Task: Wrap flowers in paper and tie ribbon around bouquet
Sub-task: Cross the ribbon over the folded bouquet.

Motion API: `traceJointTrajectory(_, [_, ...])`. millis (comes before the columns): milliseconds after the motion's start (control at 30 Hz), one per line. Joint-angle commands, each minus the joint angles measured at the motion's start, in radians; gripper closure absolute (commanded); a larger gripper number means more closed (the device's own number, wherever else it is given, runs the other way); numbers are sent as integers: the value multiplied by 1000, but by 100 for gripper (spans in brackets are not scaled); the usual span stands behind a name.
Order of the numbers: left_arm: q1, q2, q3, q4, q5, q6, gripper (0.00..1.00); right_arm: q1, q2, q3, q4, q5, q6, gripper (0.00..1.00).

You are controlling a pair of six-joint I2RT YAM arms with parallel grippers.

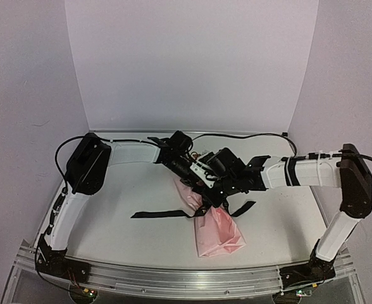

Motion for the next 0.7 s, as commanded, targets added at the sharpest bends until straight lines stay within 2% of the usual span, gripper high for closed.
traceJointTrajectory(0, [14, -103, -16, 56, -8, -12, 100, -4, -83, -24, 48, 0, 37, 94])
traceJointTrajectory(333, [20, -133, -28, 49, -36, -11, 100, -4, -137, -85, 89, 2, 77, 95])
traceJointTrajectory(667, [24, -175, -69, 30, -99, -9, 100, -5, -218, -212, 223, 77, 163, 95])
